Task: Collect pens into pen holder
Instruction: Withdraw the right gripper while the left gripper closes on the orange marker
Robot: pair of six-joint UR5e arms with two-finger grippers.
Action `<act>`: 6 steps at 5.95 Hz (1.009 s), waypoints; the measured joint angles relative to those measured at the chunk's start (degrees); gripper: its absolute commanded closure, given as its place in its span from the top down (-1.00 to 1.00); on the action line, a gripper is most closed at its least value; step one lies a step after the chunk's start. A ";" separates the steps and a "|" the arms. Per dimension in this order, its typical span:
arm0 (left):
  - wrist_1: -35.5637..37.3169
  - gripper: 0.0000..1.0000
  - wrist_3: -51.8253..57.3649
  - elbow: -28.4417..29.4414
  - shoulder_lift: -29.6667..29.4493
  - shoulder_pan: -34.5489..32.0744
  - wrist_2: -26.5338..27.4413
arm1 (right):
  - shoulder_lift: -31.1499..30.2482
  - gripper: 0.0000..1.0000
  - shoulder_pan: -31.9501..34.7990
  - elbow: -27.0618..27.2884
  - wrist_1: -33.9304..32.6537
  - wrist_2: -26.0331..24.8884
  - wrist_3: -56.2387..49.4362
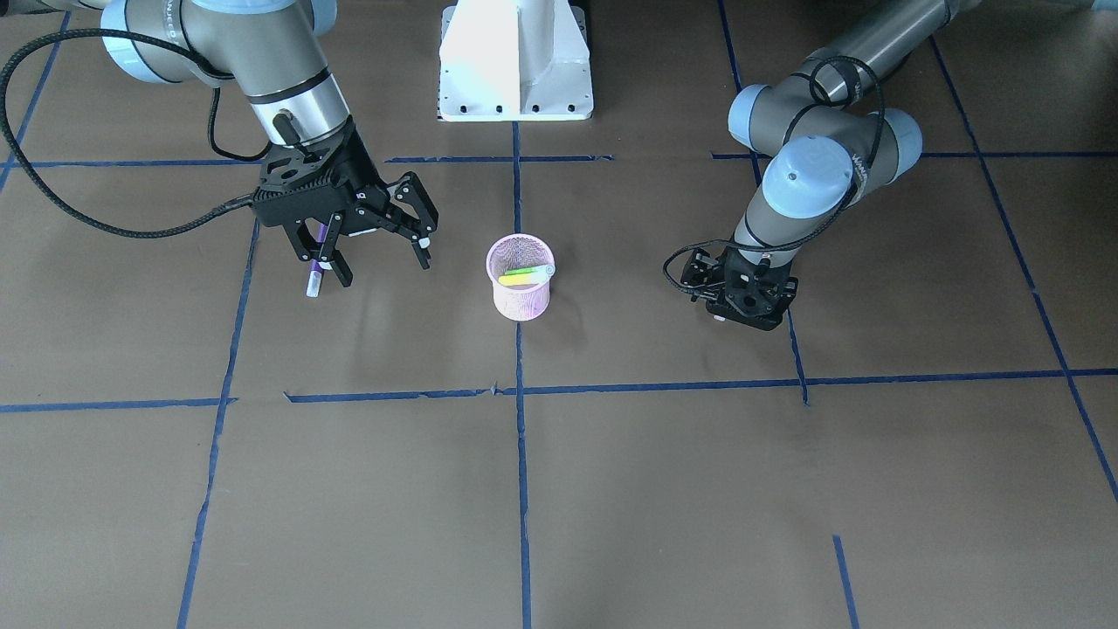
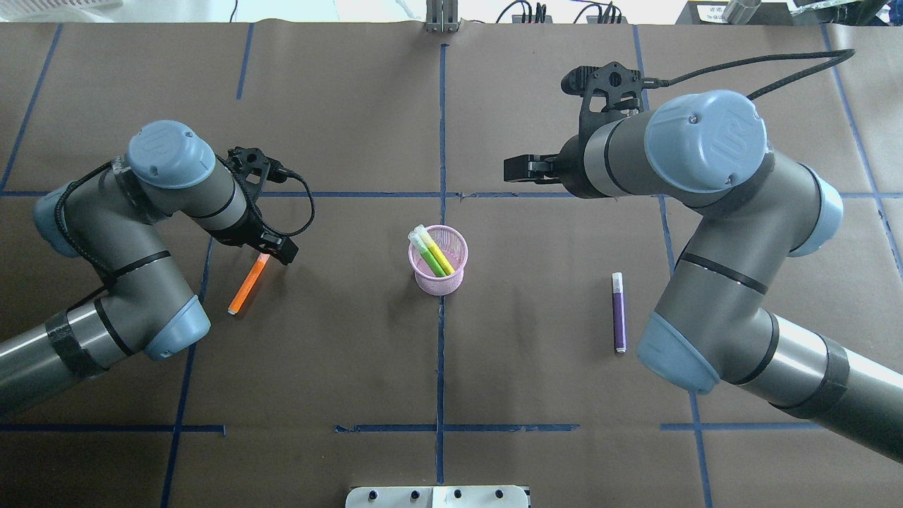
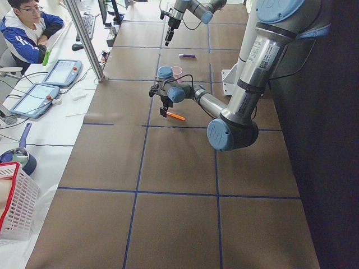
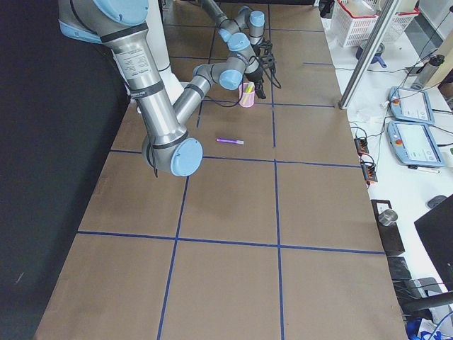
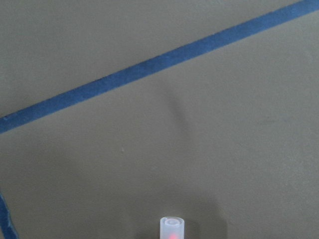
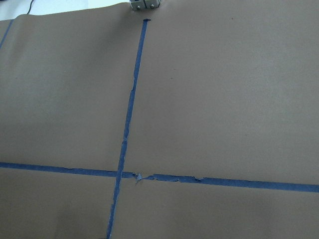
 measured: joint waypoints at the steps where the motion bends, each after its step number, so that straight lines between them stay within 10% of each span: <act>1: -0.03 0.73 0.17 -0.02 0.11 0.01 0.02 | -0.02 1.00 0.31 0.00 0.00 0.55 0.00; 6: -0.12 0.71 0.39 0.32 0.38 0.31 0.06 | -0.02 1.00 0.71 0.00 0.00 1.24 0.00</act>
